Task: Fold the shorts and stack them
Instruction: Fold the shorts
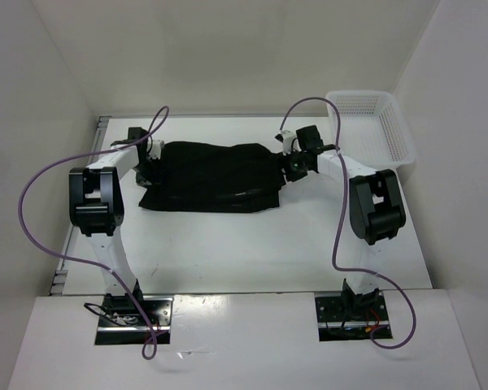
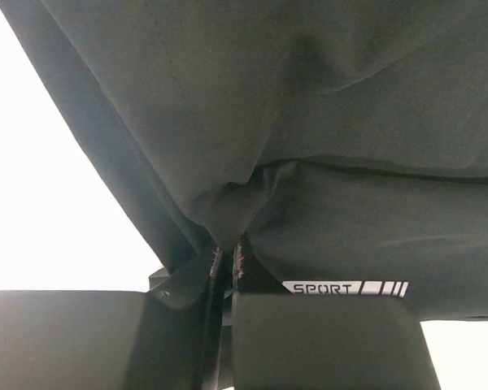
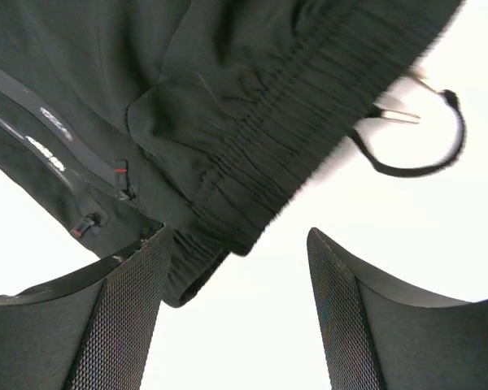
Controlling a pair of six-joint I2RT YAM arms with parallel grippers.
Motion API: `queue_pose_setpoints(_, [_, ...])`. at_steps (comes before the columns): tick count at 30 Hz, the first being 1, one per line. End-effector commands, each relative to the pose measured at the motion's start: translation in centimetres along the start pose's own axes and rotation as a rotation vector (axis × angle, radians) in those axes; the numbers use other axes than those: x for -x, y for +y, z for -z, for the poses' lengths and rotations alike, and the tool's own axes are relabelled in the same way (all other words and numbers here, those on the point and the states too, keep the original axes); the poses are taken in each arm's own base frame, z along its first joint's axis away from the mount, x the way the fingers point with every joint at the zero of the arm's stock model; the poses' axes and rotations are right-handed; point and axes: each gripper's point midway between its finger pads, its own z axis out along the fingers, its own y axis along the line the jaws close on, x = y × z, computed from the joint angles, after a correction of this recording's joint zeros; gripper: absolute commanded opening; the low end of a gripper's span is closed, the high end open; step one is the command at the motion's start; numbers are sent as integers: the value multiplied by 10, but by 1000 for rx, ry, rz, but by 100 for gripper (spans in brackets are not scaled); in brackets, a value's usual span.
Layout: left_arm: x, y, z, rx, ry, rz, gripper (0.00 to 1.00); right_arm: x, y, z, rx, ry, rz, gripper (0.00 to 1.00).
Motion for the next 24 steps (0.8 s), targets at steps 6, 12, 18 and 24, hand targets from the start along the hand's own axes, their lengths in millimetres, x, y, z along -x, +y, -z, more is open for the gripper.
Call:
queue_pose_setpoints(6, [6,-1,44,13,-49,-4,0,4,21,18,106,-58,-62,73])
queue_pose_setpoints(12, [-8,0,42,19,-15,0,0,1,18,2,126,-44,-79,71])
queue_pose_setpoints(18, [-2,0,59,31,-46,-4,0,14,20,-8,172,-70,-88,66])
queue_pose_setpoints(24, [3,-1,70,33,-78,-7,0,27,11,-9,130,-98,-47,61])
